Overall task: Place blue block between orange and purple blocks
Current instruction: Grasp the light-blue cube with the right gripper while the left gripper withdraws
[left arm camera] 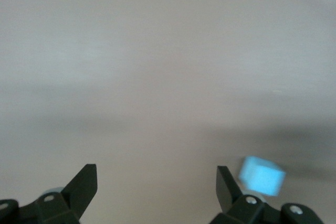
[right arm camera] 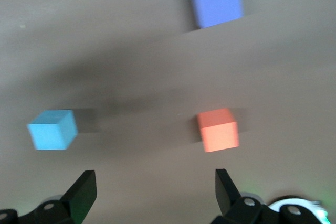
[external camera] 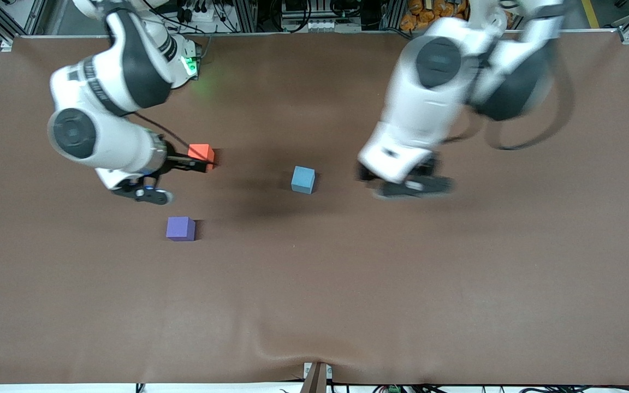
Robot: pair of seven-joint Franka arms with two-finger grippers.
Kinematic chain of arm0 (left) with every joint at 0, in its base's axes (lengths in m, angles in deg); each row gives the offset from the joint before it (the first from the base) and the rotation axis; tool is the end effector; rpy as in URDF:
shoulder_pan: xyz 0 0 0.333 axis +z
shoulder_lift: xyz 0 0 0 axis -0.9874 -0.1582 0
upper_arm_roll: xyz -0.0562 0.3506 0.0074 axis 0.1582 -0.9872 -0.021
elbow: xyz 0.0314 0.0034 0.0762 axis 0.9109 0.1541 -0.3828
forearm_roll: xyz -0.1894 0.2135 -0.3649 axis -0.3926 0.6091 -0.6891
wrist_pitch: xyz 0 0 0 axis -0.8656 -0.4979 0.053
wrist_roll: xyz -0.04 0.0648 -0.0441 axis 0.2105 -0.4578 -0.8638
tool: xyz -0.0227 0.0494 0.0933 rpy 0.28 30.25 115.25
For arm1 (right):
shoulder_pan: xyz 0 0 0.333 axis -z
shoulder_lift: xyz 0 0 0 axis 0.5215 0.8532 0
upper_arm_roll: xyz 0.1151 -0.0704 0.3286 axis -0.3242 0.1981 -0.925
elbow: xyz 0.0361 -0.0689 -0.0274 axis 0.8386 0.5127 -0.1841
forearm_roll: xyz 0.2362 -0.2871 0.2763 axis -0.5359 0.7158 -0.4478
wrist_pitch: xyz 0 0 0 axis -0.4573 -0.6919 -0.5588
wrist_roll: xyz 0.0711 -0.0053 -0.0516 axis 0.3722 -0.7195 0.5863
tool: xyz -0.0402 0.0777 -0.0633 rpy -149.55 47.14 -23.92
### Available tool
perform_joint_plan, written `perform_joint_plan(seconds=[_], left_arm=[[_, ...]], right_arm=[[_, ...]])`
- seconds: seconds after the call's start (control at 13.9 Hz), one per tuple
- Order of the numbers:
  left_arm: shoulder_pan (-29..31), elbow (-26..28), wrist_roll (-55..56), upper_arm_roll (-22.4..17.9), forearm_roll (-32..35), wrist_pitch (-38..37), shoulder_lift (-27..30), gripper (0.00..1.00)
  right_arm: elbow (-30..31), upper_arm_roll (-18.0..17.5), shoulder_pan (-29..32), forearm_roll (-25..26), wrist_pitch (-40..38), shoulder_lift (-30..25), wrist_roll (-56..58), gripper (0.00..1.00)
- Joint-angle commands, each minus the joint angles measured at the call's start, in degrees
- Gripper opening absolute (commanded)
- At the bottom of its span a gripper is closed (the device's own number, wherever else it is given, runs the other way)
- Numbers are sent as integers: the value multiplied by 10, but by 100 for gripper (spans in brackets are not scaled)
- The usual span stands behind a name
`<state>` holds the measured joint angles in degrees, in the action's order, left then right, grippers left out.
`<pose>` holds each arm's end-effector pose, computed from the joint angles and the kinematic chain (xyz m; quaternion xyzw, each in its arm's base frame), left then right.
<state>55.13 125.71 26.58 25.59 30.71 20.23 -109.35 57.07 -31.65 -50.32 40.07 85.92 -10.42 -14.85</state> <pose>0.6645 -0.3524 0.5575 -0.9995 -0.0273 -0.0086 0.0144 0.6151 0.2595 0.4443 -0.9805 0.1246 0.1496 0.0271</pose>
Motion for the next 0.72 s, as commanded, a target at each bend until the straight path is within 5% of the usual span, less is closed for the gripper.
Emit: perform_joint_plan(seconds=[0.0,0.36,0.65], left_arm=[[89,29,-106,11,-9,-34,31,100],[201,141,-245,5,-21,-51,145,100],[200,237,-265,-14,-14,-44,220,100]], right_arm=[[2,6,-65,-23,73,44,-95,100],[2,6,-177,-15,248,138,-213,100],[2,7,-221,-12,337,203,-212,100]])
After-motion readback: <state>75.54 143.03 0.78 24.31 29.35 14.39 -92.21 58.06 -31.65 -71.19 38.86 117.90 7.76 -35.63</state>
